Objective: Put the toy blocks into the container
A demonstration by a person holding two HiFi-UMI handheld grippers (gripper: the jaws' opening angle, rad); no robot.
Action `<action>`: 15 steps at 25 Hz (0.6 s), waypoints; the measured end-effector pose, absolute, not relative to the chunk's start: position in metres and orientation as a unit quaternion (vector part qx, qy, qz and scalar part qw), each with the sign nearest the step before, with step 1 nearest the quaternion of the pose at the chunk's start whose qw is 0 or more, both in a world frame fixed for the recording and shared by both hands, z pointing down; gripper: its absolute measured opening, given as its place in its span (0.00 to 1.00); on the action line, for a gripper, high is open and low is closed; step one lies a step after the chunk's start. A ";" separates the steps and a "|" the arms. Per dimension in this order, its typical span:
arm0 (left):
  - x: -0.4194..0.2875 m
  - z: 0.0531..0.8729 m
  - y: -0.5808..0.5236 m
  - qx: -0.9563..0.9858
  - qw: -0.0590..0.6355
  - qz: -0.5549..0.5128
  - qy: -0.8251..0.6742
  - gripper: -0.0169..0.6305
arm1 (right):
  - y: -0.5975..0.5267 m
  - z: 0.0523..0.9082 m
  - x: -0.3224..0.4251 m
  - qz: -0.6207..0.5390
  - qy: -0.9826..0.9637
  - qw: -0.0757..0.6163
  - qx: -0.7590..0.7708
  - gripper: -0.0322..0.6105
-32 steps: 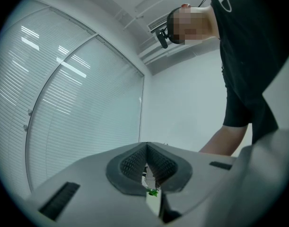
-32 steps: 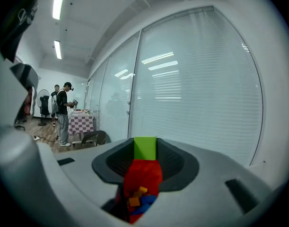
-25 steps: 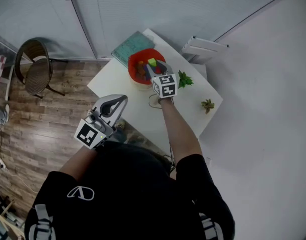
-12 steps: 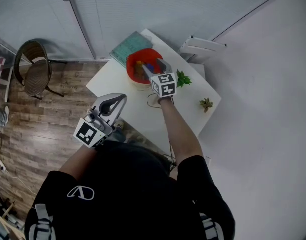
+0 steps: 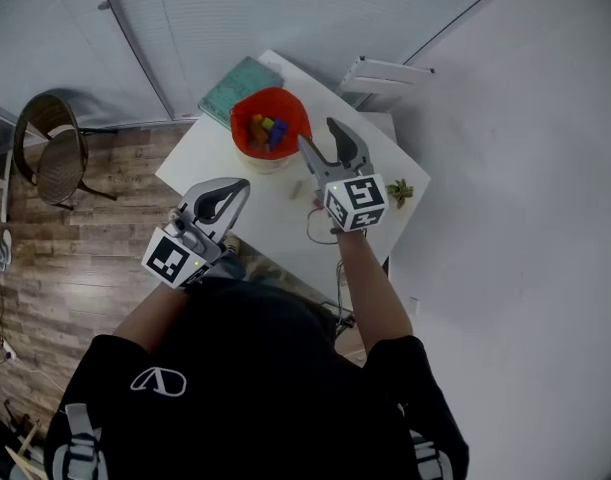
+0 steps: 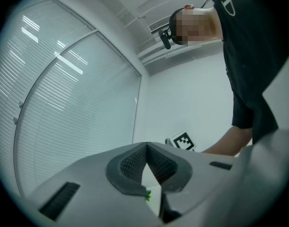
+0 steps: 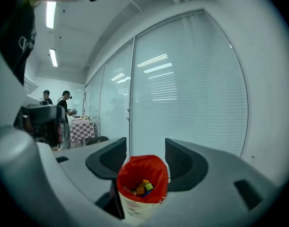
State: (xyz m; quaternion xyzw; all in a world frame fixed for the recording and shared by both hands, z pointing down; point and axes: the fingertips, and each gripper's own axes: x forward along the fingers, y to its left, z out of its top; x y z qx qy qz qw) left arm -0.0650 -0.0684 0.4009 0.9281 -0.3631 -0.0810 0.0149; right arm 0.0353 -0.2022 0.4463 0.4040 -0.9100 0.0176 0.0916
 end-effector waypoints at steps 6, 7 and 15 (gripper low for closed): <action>-0.040 0.397 -0.073 0.938 0.014 -0.084 -0.335 0.03 | -0.156 0.409 0.080 -0.014 -0.900 0.077 0.430 0.45; -0.035 0.397 -0.073 0.940 0.013 -0.084 -0.329 0.03 | -0.148 0.406 0.088 -0.016 -0.897 0.074 0.435 0.44; 0.007 0.396 -0.077 0.956 0.013 -0.083 -0.280 0.03 | -0.092 0.403 0.137 -0.013 -0.871 0.083 0.484 0.44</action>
